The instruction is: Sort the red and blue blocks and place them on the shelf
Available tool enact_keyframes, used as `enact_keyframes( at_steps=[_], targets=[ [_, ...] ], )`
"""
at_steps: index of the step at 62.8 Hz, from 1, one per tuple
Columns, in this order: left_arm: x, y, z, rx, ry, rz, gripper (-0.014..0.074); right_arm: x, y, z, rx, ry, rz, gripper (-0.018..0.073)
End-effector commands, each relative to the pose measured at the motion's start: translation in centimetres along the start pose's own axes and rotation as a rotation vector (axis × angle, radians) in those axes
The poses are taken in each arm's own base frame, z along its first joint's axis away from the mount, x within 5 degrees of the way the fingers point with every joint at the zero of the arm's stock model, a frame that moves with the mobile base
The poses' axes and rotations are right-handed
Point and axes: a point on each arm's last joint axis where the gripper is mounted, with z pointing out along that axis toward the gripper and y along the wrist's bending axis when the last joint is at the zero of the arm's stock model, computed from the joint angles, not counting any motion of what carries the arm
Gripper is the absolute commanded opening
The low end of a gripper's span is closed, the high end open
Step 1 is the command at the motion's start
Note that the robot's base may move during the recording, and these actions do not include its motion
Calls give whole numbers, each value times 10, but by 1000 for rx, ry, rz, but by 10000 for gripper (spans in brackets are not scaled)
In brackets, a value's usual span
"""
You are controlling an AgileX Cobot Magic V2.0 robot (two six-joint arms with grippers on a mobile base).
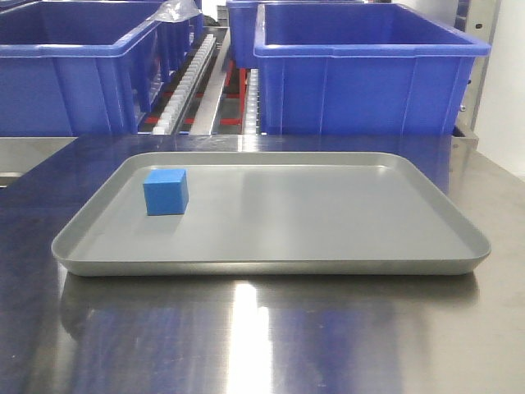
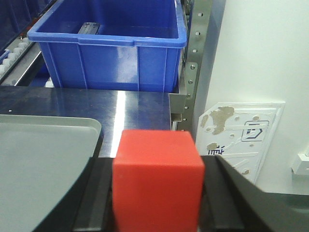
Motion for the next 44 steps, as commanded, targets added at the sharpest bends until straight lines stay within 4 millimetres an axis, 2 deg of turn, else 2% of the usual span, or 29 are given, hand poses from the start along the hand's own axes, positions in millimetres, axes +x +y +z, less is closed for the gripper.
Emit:
enact_keyframes(
  at_steps=[1,13,24,31,44],
  targets=[
    [-4,0,-1,1,-121,-15,125,-15,0,-2,1,-103,-5,57],
    [-24,1,-4,-2,-249,-97,125,-15,0,-2,1,-103,-5,57],
    [-59,0,-6,27,-284,-280,125,-15,0,-2,1,-103,-5,57],
    [-78,-2,1,41,-199,-394,125,-15,0,-2,1,-103,-5,57],
    [-90,-6,29,6,116,-339,125,-15,0,-2,1,-103,-5,57]
  ],
)
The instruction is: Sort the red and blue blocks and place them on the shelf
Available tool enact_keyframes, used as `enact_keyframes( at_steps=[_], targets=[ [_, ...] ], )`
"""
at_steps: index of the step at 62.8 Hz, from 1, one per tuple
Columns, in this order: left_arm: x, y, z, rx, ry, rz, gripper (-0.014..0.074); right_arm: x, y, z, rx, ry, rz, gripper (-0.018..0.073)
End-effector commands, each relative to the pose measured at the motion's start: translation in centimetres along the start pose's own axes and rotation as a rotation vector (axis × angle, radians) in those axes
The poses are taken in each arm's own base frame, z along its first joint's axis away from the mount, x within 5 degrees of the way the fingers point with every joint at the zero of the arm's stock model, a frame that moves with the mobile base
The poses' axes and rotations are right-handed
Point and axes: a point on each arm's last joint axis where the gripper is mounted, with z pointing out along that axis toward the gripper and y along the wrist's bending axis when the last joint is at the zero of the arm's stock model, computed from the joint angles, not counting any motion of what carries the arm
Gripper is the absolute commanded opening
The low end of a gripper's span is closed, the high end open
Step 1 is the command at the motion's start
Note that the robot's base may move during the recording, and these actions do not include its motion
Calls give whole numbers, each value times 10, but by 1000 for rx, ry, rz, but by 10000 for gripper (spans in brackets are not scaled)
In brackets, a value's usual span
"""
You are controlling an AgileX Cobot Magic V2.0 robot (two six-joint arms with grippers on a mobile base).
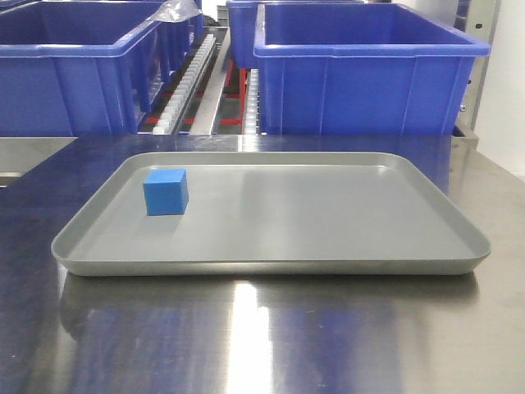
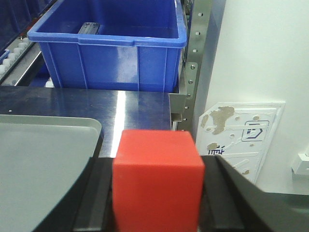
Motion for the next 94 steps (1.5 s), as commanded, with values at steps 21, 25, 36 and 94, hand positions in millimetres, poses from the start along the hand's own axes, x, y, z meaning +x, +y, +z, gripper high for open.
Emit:
enact_keyframes(
  at_steps=[21,25,36,94],
  targets=[
    [-2,-31,62,-10,624,69,125,-15,0,-2,1,-103,-5,57],
    [2,-41,74,10,719,96,125,-15,0,-2,1,-103,-5,57],
    [12,-66,109,-11,926,100,128,-15,0,-2,1,-103,-5,57],
    [38,-193,278,-76,1244,235,650,-15,0,-2,1,-103,-5,57]
  ],
)
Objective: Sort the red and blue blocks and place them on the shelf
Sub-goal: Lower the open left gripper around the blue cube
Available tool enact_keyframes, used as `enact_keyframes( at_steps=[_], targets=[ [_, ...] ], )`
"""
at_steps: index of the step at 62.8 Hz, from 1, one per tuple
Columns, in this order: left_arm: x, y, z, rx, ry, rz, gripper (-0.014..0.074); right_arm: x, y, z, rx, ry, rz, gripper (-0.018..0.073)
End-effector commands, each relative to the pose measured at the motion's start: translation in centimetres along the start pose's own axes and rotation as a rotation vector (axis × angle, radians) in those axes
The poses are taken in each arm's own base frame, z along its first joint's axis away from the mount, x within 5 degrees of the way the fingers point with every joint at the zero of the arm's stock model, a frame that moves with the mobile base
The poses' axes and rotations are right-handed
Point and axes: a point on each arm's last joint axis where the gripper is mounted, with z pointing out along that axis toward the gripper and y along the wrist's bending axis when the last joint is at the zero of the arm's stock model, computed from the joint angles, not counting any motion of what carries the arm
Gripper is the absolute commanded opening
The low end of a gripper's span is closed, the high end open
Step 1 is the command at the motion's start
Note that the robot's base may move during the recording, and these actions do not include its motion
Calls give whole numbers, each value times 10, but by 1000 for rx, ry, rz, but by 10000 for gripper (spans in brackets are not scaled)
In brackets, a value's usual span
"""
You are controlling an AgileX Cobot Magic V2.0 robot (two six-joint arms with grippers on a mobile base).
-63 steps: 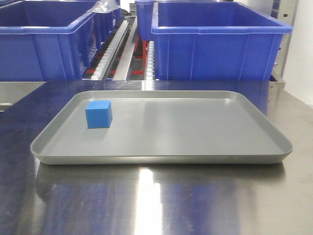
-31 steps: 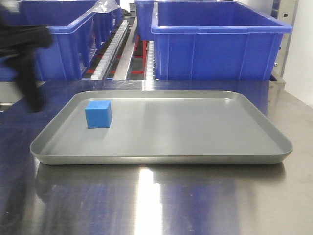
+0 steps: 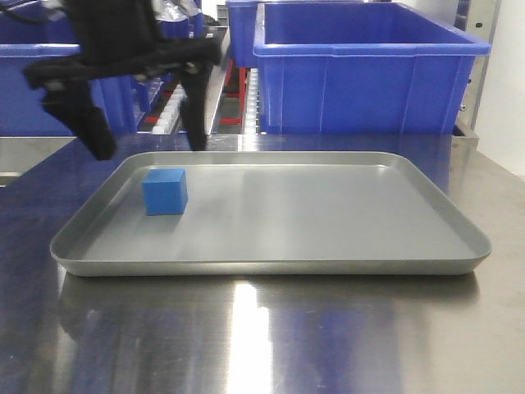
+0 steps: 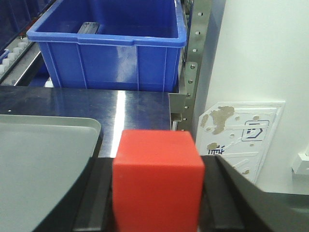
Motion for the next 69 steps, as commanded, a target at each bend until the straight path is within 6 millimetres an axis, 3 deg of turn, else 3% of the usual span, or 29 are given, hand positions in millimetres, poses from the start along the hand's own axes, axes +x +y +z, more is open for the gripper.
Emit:
enact_keyframes(
  at_steps=[1,31,51,59,69],
  targets=[
    [-7,-11,-21,20,-41,8,650,-15,0,-2,1,-103,-7,57],
    [-15,-9,9,-66,3,-22,650,-15,0,-2,1,-103,-7,57],
    [-15,-10,16,-58,18,-49,643,-15,0,-2,1,-103,-7,57],
    [-15,-11,16,-52,22,-58,581,-15,0,-2,1,-103,-7,57],
    [-15,-11,16,-52,22,-58,424,-15,0,-2,1,-103,-7,57]
  ],
)
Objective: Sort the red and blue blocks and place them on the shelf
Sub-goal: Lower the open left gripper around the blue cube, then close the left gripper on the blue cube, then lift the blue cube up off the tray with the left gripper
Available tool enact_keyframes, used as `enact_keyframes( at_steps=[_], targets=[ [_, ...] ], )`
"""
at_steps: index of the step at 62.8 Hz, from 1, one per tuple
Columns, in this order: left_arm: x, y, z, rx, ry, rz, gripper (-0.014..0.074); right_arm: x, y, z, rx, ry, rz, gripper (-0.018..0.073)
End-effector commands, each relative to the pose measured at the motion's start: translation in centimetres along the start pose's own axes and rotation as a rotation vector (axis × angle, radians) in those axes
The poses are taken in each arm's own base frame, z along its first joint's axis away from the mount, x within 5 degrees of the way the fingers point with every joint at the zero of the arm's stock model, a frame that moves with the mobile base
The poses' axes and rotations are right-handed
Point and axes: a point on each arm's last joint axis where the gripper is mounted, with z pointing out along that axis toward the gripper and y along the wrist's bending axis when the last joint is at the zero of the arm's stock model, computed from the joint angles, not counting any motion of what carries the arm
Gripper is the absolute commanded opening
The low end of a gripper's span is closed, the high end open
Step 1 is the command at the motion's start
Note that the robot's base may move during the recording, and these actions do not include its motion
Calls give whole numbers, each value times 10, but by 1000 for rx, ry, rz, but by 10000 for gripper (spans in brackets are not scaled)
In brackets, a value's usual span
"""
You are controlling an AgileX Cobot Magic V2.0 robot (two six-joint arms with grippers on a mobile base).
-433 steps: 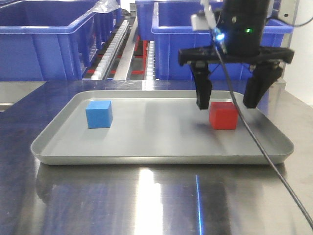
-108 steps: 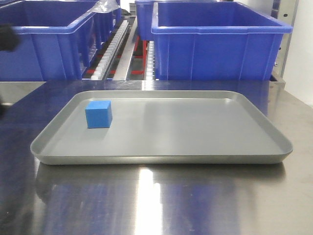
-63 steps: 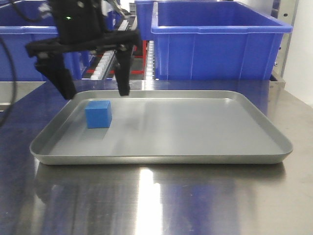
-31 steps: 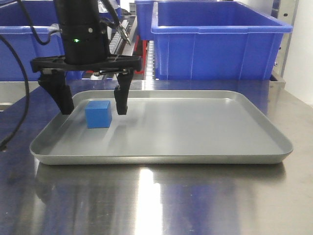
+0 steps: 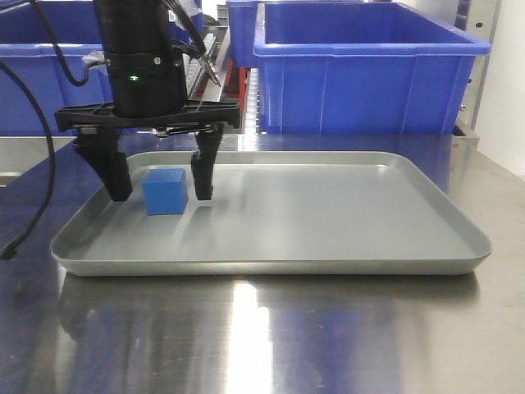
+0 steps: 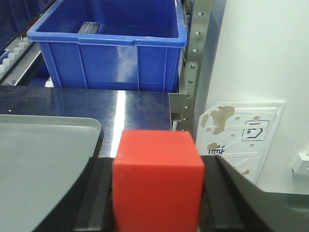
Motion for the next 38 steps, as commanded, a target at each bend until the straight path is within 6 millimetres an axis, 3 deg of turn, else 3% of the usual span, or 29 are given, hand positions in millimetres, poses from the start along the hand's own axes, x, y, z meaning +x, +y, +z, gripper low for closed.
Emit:
enact_keyframes(
  at_steps=[1,15,27,38],
  targets=[
    [0,-4,-32,54,-78,-10,405,-15,0,-2,1,-103,-7,57],
    [0,-3,-33,49,-83,-7,113,-15,0,-2,1,-103,-7,57],
    [4,-1,-55,77,-132,-4,123,-15,0,-2,1,-103,-7,57],
    [11,4,-96,188,-219,135,123,-15,0,-2,1,-103,-7,57]
  ],
)
